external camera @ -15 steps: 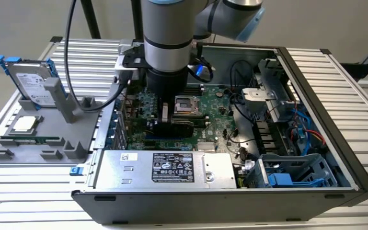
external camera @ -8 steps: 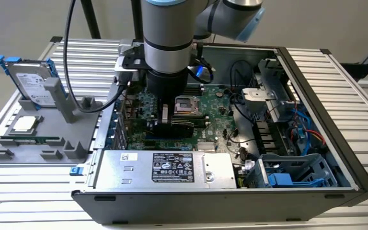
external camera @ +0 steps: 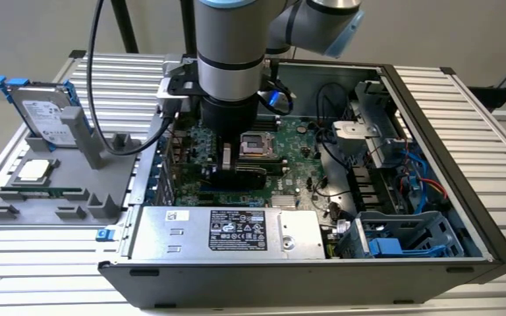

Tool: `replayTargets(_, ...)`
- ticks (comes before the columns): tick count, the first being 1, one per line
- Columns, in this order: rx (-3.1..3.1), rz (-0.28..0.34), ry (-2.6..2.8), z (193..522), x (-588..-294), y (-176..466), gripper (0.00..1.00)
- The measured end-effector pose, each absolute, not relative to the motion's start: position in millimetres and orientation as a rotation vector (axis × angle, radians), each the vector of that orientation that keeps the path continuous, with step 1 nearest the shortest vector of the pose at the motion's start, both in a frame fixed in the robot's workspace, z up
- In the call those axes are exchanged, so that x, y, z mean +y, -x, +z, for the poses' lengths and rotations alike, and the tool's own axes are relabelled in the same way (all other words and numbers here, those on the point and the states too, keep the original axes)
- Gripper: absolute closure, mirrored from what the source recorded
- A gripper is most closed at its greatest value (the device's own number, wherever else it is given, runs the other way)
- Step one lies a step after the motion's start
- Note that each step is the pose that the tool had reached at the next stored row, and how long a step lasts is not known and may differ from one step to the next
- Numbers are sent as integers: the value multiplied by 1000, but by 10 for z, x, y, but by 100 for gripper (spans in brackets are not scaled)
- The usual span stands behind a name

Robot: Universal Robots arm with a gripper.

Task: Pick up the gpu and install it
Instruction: 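Insert the gpu into the slot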

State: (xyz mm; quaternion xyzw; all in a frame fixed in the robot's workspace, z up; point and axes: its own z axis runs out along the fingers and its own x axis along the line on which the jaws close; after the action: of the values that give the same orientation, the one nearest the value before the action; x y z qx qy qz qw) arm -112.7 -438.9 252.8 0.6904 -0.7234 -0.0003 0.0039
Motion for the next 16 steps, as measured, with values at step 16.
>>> replayTargets(16,-2267,-1,-2163,2421,-4390,1143,100)
